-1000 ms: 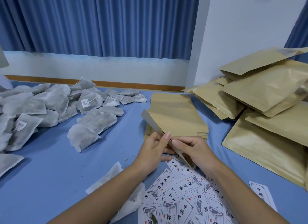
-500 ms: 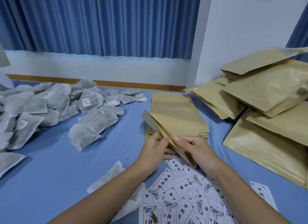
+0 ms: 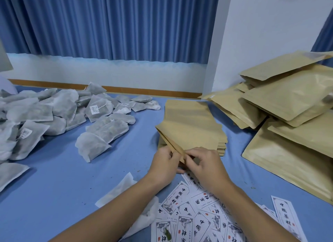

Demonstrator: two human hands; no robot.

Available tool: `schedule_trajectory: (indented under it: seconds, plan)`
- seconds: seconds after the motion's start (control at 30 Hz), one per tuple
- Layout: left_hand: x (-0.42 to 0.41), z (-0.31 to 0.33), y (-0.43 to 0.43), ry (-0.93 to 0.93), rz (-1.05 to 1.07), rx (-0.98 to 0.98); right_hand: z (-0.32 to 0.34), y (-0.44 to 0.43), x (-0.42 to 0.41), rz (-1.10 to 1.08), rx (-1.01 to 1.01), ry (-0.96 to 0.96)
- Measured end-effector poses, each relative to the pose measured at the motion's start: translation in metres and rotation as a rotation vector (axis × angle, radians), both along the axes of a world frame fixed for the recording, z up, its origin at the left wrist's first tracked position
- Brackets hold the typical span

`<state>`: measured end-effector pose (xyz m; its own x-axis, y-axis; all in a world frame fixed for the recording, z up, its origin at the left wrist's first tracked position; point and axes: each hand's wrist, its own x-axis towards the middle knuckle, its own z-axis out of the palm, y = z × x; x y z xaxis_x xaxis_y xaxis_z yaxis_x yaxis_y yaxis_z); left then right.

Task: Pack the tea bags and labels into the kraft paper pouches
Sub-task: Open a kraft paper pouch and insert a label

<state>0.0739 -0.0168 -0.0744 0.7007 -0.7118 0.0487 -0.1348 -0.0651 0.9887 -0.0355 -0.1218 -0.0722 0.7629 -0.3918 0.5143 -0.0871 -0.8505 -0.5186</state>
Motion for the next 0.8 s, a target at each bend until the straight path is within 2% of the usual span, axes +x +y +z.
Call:
schedule_trajectory:
  seconds: [0.17,0.37,0.53,0.63,0.8]
  plan:
    - [-0.005,0.003,-0.001,-0.107,0.056,-0.022,0.002,0.004,0.000,-0.080,-0.041,-0.108]
    - [-0.001,0.003,0.005,-0.171,0.048,0.014,0.002,0.011,0.001,-0.110,-0.194,0.002]
    - [-0.007,0.010,0.003,-0.319,0.052,0.023,0.002,0.011,-0.002,-0.158,-0.313,-0.224]
    - [-0.009,0.016,0.006,-0.306,0.041,0.002,0.001,0.016,0.001,-0.162,-0.339,-0.334]
    - [-0.011,0.022,0.006,-0.255,0.003,-0.005,-0.001,0.018,0.002,-0.173,-0.257,-0.381]
